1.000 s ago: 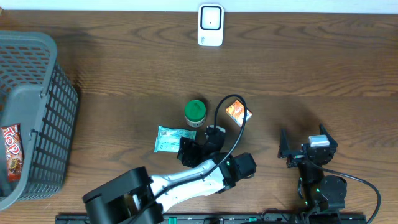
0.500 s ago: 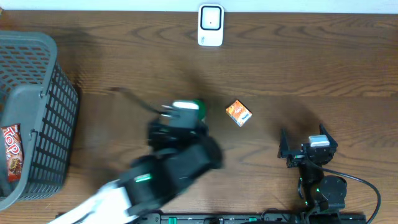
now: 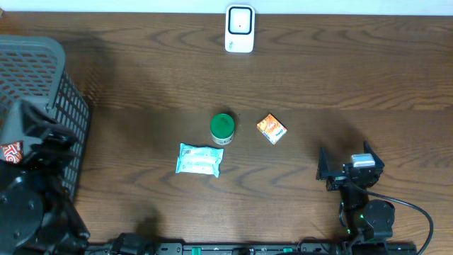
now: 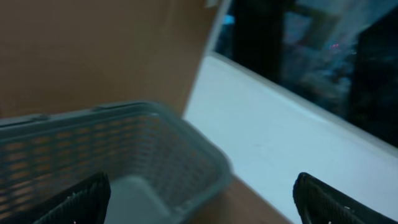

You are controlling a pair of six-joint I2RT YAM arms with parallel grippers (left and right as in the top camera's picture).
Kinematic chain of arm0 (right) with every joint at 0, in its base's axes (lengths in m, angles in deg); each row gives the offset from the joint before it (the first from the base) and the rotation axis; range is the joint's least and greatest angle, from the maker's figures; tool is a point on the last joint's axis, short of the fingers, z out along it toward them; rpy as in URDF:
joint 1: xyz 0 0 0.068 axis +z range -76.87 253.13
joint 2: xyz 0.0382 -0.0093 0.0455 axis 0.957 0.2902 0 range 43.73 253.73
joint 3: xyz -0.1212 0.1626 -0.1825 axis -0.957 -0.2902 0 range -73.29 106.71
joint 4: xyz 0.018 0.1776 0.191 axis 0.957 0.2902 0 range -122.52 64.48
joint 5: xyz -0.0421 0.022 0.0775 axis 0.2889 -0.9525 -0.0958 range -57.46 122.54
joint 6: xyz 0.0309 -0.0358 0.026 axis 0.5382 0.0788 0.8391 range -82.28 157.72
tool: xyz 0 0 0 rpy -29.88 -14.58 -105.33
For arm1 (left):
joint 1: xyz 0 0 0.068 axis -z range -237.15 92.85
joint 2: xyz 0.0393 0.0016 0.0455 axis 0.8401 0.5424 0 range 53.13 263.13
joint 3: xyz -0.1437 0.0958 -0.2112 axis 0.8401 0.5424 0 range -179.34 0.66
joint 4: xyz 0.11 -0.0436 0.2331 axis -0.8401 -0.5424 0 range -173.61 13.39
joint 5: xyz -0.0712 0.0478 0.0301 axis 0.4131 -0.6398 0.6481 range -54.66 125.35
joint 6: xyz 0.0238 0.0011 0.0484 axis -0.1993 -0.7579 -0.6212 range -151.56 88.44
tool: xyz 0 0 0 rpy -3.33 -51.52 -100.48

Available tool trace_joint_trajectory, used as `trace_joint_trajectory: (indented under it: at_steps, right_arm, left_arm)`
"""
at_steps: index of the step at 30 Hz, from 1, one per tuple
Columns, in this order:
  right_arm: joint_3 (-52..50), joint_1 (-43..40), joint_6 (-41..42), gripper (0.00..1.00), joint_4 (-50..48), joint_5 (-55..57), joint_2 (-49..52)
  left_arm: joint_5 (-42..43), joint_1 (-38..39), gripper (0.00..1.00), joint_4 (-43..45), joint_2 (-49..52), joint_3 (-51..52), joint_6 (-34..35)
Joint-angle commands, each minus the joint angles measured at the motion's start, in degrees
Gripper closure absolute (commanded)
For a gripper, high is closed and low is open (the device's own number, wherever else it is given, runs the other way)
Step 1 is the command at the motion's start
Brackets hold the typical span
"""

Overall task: Scan the item barcode
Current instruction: 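Reach the left gripper into the basket and grasp the orange candy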

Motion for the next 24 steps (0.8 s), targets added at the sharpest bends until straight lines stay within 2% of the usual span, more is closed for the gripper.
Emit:
trace_joint_trajectory:
  at_steps: [1,4,7,9,12,15,21,24]
  right_arm:
    - [-0.17,-0.57,0.66,0.01,0.09,-0.07,-0.09]
    - [-0.17,-0.57,0.66,0.01,0.11,-0.09,-0.09]
    - [-0.17,-0.57,0.66,0.01,0.11,-0.07,-0.09]
    - [-0.17,-0.57,0.68,0.01,0.09,-0.07,-0.09]
    - [-0.17,-0.57,0.66,0.01,0.09,-0.07,-0.09]
    - [-0.17,-0.57,0.66,0.01,0.11,-0.07,-0.09]
    - [-0.17,-0.57,0.66,0.01,0.09,-0.09,-0.09]
    - [-0.17,-0.57,0.66,0.01,0.09,-0.09,-0.09]
  left_arm:
    - [4.87,-6.51,0.06,-0.76,2.36,0.20,-1.81]
    - [5.09,-11.76,0.05,-0.92,4.76,0.20,-1.79]
    - [6.86,-18.21,0.01,-0.59,8.83,0.11,-1.86]
    - [12.52,-21.88,0.00,-1.18,11.43,-0.26,-1.88]
    - [25.51,-29.29,0.00,-2.32,16.63,-1.57,-1.79]
    - [32.48,-36.15,0.00,-2.29,21.22,-3.10,-0.57]
    - [33.40,-48.96,0.01,-3.17,29.35,-3.87,6.99]
    - [33.38,-53.33,0.04,-3.82,34.60,-3.87,7.85]
